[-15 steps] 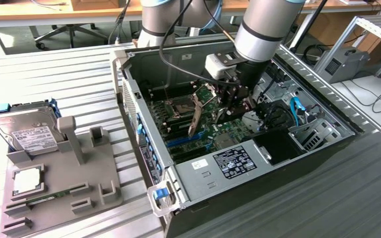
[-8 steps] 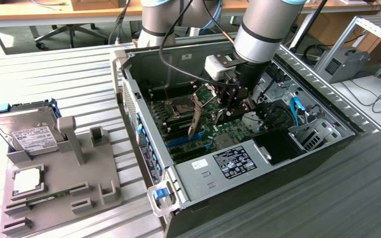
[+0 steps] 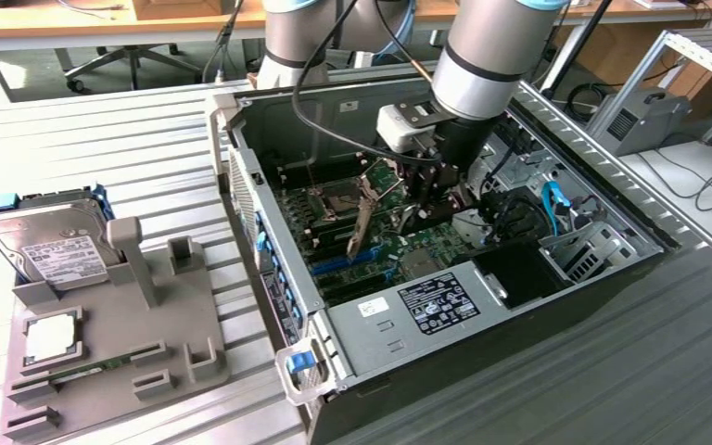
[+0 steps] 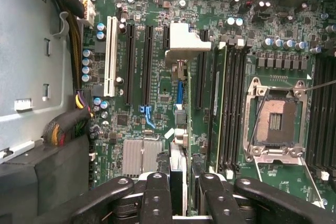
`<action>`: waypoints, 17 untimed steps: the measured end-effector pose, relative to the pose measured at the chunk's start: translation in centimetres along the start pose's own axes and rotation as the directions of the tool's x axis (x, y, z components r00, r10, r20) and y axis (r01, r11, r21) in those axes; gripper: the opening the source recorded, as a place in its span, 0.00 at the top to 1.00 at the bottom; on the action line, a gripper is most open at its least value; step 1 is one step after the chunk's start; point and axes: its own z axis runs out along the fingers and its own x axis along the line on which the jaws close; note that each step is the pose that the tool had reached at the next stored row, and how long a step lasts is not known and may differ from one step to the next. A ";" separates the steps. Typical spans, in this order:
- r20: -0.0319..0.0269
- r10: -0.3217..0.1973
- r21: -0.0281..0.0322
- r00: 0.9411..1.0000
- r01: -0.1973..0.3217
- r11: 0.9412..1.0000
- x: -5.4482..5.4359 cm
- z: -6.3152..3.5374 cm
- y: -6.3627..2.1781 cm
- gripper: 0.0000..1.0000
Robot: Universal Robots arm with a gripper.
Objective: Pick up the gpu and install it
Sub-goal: 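Insert the gpu into the slot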
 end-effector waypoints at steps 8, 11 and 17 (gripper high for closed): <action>0.000 0.000 0.000 1.000 0.000 1.000 0.0 0.08 0.94 0.74; 0.000 0.000 0.000 1.000 0.000 1.000 -0.1 0.10 1.17 0.74; 0.000 0.000 0.000 1.000 0.000 1.000 -0.1 0.16 1.60 0.74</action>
